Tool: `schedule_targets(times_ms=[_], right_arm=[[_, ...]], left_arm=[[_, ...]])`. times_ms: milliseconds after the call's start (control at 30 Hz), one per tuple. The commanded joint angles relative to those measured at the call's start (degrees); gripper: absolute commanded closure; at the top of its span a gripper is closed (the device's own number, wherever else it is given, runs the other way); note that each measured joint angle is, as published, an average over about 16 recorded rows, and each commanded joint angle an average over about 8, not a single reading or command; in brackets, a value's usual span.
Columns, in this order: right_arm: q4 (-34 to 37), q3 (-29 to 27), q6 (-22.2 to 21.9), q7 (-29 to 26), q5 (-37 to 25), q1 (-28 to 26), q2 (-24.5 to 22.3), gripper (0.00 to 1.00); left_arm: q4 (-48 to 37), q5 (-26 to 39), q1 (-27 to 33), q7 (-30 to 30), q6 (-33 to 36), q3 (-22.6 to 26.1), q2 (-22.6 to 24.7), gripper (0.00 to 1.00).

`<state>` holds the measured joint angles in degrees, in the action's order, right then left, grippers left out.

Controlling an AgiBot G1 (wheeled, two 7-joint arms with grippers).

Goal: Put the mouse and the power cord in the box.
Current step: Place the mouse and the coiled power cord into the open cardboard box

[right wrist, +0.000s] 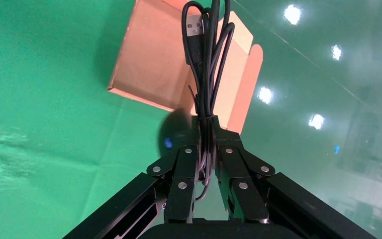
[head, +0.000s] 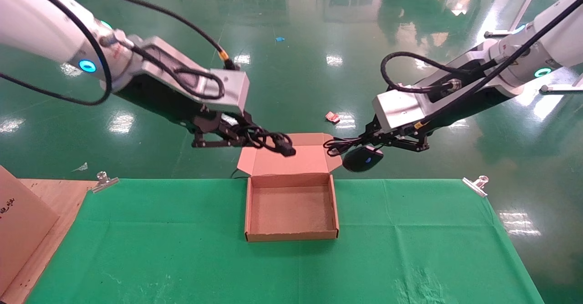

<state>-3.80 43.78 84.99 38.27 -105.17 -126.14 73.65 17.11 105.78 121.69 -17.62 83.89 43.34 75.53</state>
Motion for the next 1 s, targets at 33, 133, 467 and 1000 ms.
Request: schedule_targets(times_ms=[33, 133, 467, 1000], right_arm=[[0.3, 0.0, 0.0, 0.0, 0.0, -0.1, 0.3, 1.00], [0.7, -0.2, 0.2, 0.2, 0.3, -0.3, 0.3, 1.00], [2.0, -0.8, 2.0, 1.8, 1.2, 0.4, -1.6, 1.00], [4.3, -0.9, 1.1, 4.5, 1.4, 6.1, -5.0, 1.00]], left_arm=[[0.3, -0.4, -0.1, -0.8, 0.0, -0.2, 0.2, 1.00], [1.7, 0.7, -2.5, -3.0, -4.1, 0.6, 0.9, 1.00], [8.4, 3.3, -17.5, 1.3, -34.2, 2.4, 2.3, 1.00], [14.3, -9.4, -33.3, 8.8, -49.3, 12.0, 3.1, 1.00]])
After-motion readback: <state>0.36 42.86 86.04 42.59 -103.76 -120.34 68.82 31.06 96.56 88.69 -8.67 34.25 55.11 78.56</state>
